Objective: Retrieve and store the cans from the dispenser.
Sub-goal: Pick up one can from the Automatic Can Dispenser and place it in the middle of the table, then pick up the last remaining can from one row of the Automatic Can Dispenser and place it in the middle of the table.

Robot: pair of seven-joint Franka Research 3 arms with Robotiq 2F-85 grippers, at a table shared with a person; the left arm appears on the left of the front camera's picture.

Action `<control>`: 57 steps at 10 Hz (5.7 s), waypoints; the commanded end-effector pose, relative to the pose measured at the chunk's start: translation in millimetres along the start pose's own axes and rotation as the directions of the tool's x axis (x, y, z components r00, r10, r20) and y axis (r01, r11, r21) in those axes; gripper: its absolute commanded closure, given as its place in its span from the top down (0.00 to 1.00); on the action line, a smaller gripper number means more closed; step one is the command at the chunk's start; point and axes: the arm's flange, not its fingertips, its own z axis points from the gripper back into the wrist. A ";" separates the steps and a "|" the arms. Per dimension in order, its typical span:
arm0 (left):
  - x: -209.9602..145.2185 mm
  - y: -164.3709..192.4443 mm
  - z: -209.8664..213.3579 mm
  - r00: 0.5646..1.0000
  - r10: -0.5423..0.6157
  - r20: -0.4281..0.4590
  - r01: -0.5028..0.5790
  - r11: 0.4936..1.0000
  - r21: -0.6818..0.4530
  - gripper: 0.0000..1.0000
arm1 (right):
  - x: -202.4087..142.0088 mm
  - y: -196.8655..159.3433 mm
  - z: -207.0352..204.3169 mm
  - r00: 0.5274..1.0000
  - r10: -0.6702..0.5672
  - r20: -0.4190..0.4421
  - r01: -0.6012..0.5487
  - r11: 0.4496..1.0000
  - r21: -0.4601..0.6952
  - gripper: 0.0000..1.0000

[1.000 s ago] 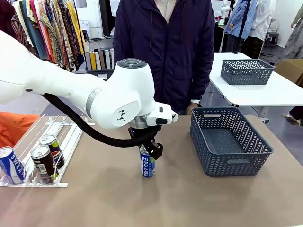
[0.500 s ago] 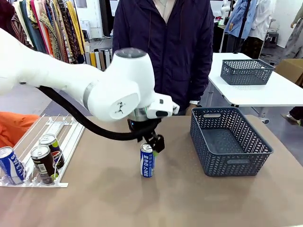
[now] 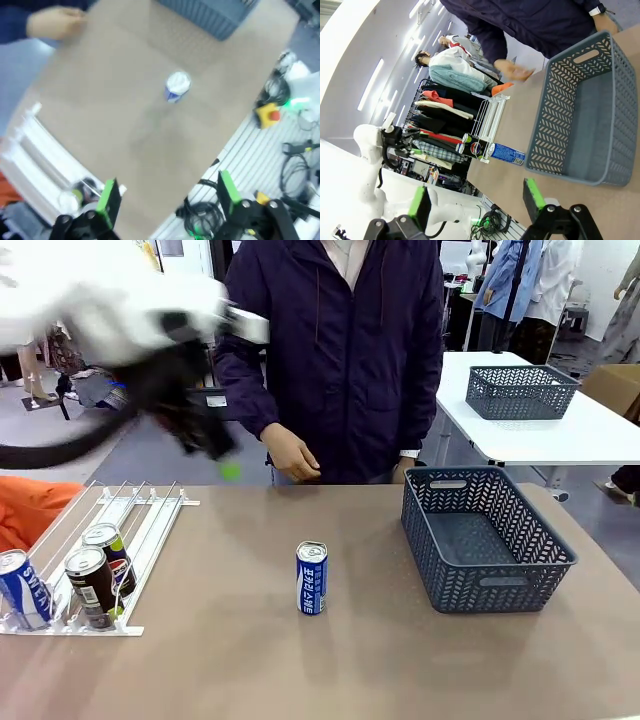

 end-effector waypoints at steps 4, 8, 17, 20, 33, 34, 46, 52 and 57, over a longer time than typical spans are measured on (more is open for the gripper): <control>-172.3 188.3 63.0 0.868 0.429 0.251 -0.288 0.845 -0.450 1.00 | 4.5 3.5 -1.7 1.000 0.005 0.021 -0.005 1.000 0.021 1.00; -283.9 242.0 25.6 0.536 0.779 0.325 -0.435 0.585 -0.685 1.00 | 4.5 3.5 -1.7 1.000 0.005 0.021 -0.005 1.000 0.021 1.00; -294.0 248.4 34.6 0.567 0.758 0.320 -0.429 0.604 -0.671 1.00 | 4.5 3.5 -1.7 1.000 0.005 0.021 -0.005 1.000 0.021 1.00; -294.0 248.4 34.6 0.567 0.758 0.320 -0.429 0.604 -0.671 1.00 | 4.5 3.5 -1.7 1.000 0.005 0.021 -0.005 1.000 0.021 1.00; -210.2 197.5 -13.0 0.691 0.702 0.174 -0.669 0.529 0.522 1.00 | 4.5 3.5 -1.7 1.000 0.005 0.021 -0.005 1.000 0.021 1.00; -210.2 197.5 -13.0 0.691 0.702 0.174 -0.669 0.529 0.522 1.00 | 4.5 3.5 -1.7 1.000 0.005 0.021 -0.005 1.000 0.021 1.00; -236.1 225.8 -116.6 0.590 0.786 -0.187 -0.738 0.618 0.269 1.00 | 4.5 3.5 -1.7 1.000 0.005 0.021 -0.005 1.000 0.021 1.00; -233.2 229.1 -124.9 0.574 0.801 -0.169 -0.747 0.597 0.293 1.00 | 4.5 3.5 -1.7 1.000 0.005 0.021 -0.005 1.000 0.021 1.00; -232.4 224.3 -120.6 0.577 0.801 -0.158 -0.742 0.595 0.309 0.00 | 4.5 3.5 -1.7 1.000 0.005 0.021 -0.005 1.000 0.021 1.00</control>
